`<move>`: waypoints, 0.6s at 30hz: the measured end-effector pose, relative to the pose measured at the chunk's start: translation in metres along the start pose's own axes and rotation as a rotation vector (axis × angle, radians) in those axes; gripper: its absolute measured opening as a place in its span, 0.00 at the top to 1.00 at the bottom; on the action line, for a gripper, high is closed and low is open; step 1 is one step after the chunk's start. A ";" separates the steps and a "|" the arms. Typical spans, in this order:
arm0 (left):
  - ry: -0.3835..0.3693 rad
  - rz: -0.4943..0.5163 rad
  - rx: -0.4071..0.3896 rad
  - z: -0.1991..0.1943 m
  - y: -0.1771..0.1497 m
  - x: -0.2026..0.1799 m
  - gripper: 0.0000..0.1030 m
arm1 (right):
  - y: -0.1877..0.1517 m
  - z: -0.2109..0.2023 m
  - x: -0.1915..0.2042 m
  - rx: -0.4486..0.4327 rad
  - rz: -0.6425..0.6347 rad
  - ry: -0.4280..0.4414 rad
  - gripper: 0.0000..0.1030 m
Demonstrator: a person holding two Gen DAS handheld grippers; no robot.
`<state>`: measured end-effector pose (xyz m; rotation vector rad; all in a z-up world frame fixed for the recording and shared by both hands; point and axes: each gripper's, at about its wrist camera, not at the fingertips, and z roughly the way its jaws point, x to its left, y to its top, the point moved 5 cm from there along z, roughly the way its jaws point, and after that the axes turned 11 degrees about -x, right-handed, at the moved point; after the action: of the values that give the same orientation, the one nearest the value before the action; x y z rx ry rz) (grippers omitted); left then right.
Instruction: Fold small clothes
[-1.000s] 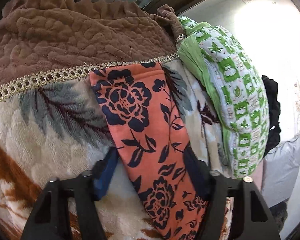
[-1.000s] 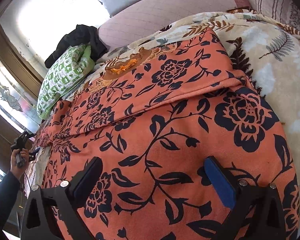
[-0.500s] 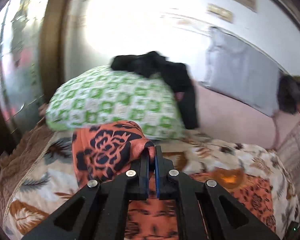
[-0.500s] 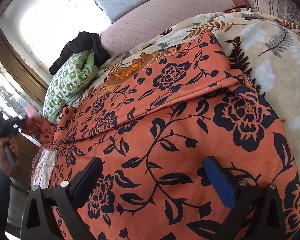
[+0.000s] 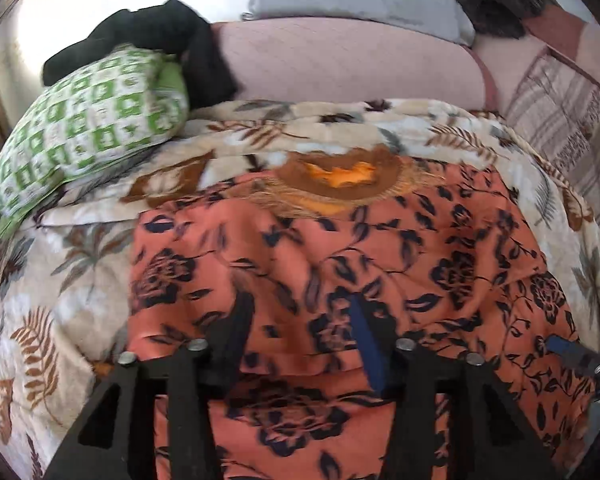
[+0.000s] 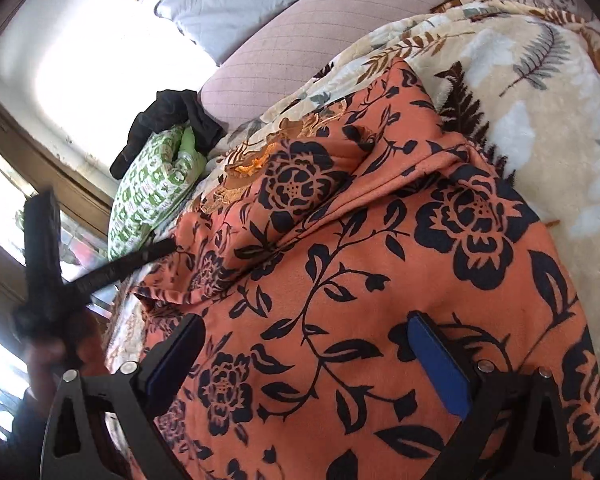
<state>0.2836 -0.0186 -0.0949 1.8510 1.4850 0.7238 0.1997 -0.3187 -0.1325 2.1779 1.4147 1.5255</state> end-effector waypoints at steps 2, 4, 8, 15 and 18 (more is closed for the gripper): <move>0.108 -0.018 -0.042 -0.009 -0.006 0.032 0.34 | 0.014 -0.008 0.002 -0.029 0.055 0.026 0.00; 0.163 -0.031 -0.017 -0.004 -0.017 0.058 0.34 | 0.032 -0.012 0.007 -0.051 0.112 0.071 0.00; 0.171 -0.072 0.014 0.004 -0.036 0.086 0.34 | 0.078 0.015 0.019 0.007 0.174 0.088 0.00; 0.130 -0.067 -0.045 0.009 -0.057 0.088 0.34 | 0.108 0.092 -0.012 0.213 0.435 -0.018 0.01; 0.106 -0.091 -0.044 0.013 -0.062 0.091 0.33 | 0.099 0.107 -0.011 0.259 0.430 -0.053 0.01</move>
<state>0.2741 0.0780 -0.1491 1.7240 1.5965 0.8147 0.3439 -0.3406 -0.1347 2.8034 1.2418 1.4510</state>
